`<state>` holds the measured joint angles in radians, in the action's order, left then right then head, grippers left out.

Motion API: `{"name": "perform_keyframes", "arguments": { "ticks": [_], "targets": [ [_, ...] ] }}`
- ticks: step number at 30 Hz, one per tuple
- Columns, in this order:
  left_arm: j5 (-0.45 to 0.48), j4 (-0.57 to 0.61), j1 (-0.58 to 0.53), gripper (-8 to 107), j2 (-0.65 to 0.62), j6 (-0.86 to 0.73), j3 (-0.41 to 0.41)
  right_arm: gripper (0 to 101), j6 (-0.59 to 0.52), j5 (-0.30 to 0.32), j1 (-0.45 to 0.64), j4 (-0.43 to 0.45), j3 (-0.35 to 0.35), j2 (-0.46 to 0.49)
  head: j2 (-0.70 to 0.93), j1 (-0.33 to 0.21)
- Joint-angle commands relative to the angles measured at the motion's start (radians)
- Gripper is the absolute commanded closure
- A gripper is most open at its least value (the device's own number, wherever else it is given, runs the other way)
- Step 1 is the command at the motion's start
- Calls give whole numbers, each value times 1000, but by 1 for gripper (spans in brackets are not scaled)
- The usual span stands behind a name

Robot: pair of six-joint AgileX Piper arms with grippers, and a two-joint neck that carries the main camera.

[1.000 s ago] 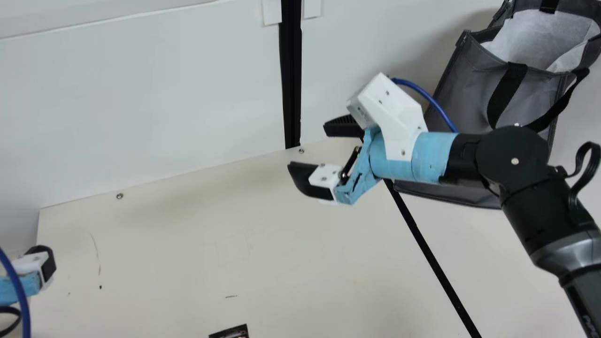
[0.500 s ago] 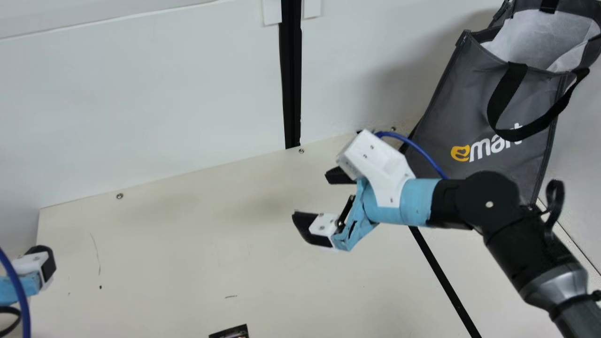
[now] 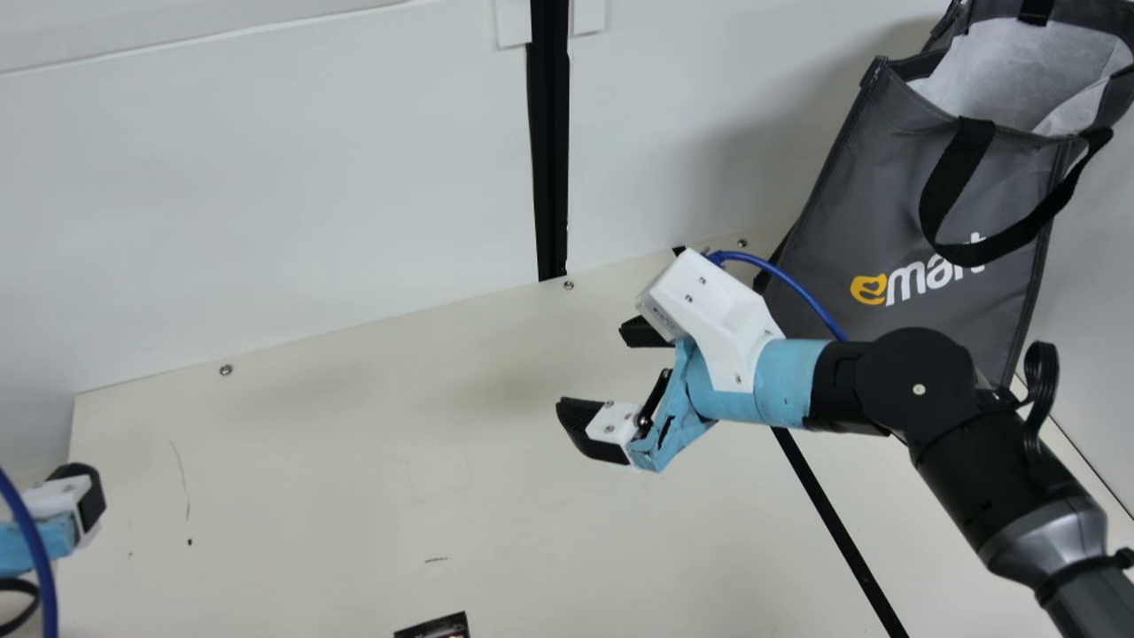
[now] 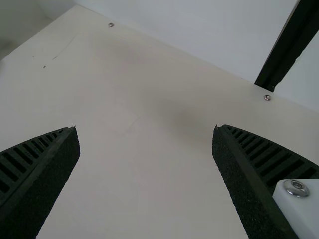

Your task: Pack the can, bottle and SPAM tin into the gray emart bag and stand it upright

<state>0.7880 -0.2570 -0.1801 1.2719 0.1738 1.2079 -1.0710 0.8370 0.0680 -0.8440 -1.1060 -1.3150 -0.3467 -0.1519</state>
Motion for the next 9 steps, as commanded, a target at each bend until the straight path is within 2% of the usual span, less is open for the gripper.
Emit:
{"name": "perform_keyframes", "arguments": {
  "ticks": [1,9],
  "targets": [
    [0,0,0,9,0,0,0,6,0,0,0,0,0,0,-2,-23],
    [0,0,0,9,0,0,0,6,0,0,0,0,0,0,-2,-23]
  ]
}}
